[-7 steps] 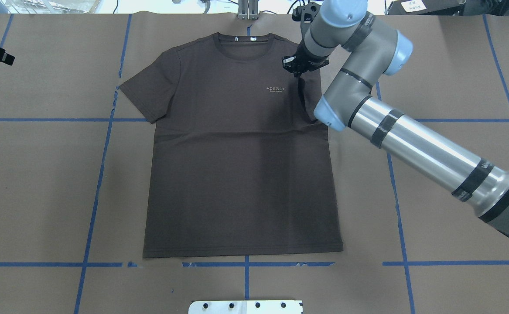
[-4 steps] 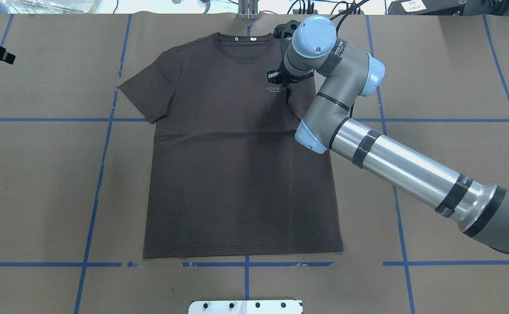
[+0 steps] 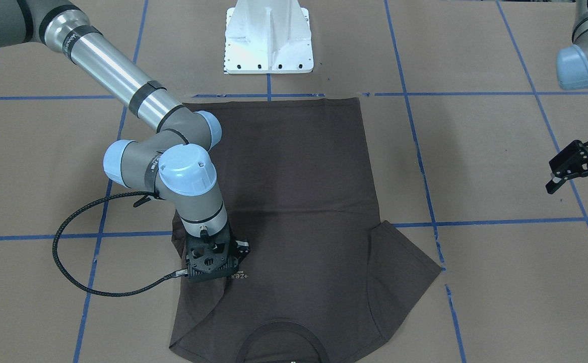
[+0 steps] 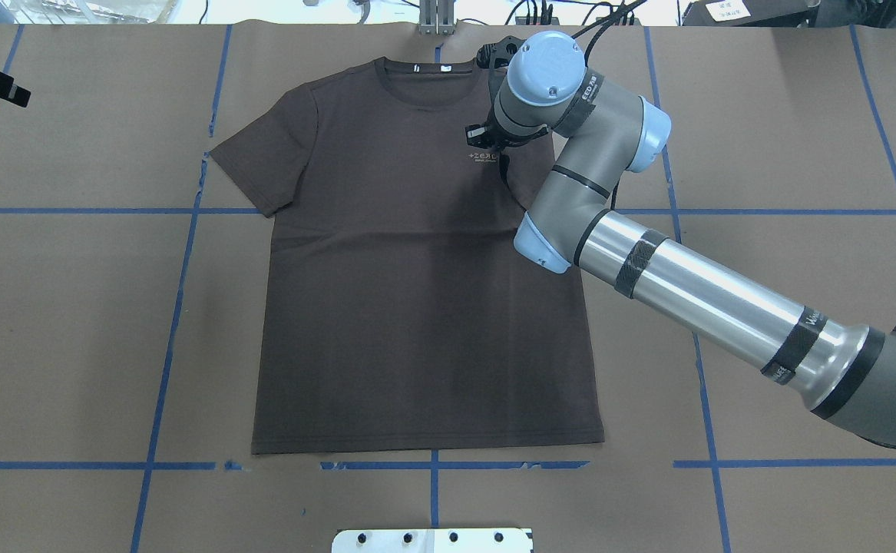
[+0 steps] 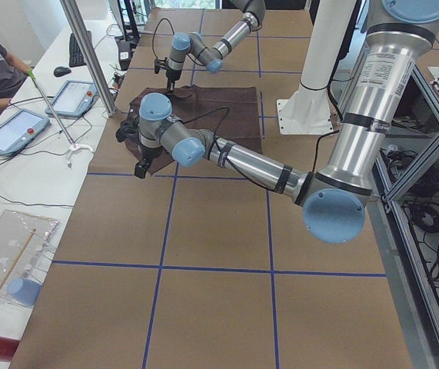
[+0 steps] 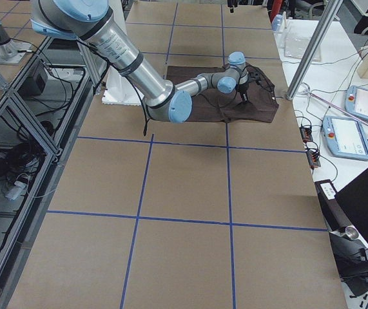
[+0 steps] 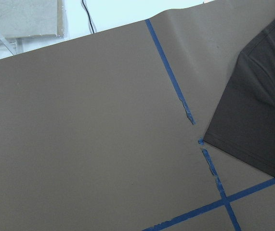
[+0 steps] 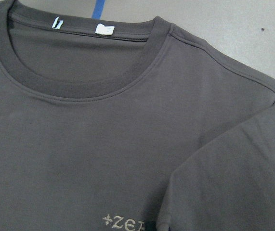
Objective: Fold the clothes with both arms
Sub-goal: 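Grasp the sleeve with the right gripper and fold it inward onto the shirt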
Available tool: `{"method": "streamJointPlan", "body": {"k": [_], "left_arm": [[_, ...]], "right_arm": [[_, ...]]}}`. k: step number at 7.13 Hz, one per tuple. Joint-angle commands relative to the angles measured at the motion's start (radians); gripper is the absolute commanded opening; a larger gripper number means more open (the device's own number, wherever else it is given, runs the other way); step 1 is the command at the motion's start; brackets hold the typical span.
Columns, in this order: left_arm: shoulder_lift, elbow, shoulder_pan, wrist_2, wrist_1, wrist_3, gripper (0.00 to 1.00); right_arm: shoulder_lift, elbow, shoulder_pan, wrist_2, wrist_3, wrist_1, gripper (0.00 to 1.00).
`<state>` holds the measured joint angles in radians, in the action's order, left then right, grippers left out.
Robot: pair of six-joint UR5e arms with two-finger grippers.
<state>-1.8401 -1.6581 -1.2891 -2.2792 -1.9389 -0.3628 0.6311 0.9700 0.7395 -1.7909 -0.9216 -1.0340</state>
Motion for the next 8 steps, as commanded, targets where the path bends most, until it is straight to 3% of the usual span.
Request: {"method": "streamJointPlan", "body": {"k": [1,2,4,5,6,7,8], "left_arm": [[-0.011,0.014,0.001,0.001,0.000,-0.001,1.00],[-0.014,0.020,0.004,0.001,-0.002,0.001,1.00],[-0.036,0.038,0.039,0.006,-0.032,-0.031,1.00],[-0.078,0.037,0.089,0.010,-0.032,-0.182,1.00],[-0.102,0.038,0.155,0.033,-0.047,-0.373,1.00],[-0.100,0.037,0.197,0.115,-0.093,-0.475,1.00],[-0.094,0.061,0.247,0.182,-0.113,-0.517,1.00]], "right_arm": [[-0.028,-0.028,0.000,0.008,0.000,0.000,0.82],[-0.031,-0.028,0.000,0.008,0.000,0.005,1.00],[-0.034,0.011,0.041,-0.036,-0.054,0.002,1.00],[-0.025,0.054,0.123,-0.171,-0.056,-0.050,1.00],[-0.010,0.125,0.215,-0.329,-0.033,-0.198,1.00],[0.021,0.192,0.286,-0.422,0.022,-0.325,1.00],[0.114,0.308,0.314,-0.433,0.132,-0.445,1.00]]}}
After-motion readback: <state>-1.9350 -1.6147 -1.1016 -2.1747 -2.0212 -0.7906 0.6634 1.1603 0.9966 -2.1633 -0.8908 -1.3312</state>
